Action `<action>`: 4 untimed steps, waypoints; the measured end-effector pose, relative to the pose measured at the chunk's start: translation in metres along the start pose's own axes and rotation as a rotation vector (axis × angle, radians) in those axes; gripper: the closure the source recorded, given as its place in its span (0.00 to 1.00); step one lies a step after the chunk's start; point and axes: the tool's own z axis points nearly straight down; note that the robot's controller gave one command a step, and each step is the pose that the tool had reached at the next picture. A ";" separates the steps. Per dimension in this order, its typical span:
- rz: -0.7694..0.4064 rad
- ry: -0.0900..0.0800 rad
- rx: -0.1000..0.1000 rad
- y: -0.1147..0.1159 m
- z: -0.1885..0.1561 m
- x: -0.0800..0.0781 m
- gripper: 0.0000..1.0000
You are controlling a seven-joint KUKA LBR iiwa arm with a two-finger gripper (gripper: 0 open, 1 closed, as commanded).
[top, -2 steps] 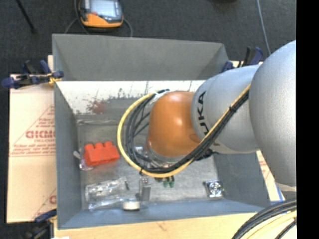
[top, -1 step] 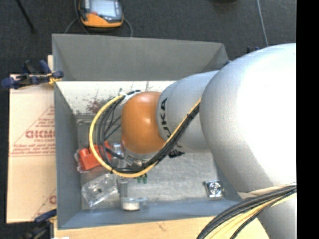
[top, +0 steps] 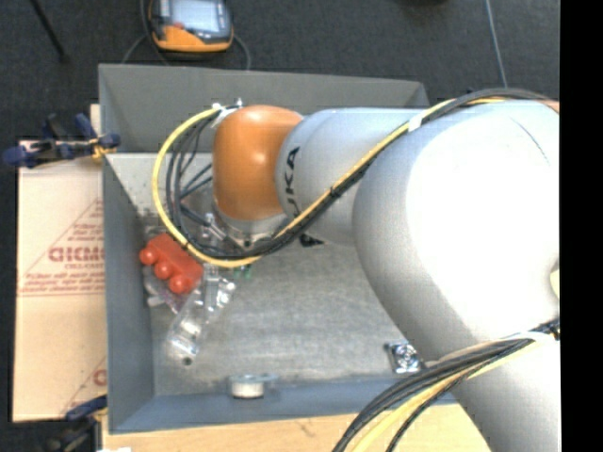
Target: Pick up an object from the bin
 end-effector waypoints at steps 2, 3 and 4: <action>-1.151 -0.002 0.000 0.048 -0.004 -0.006 0.00; -1.148 -0.006 -0.003 0.049 -0.004 -0.006 1.00; -1.182 -0.006 0.003 0.044 -0.134 0.009 1.00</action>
Offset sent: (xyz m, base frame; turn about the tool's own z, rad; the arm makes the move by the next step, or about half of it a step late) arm 0.0091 0.0530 0.0134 -0.5467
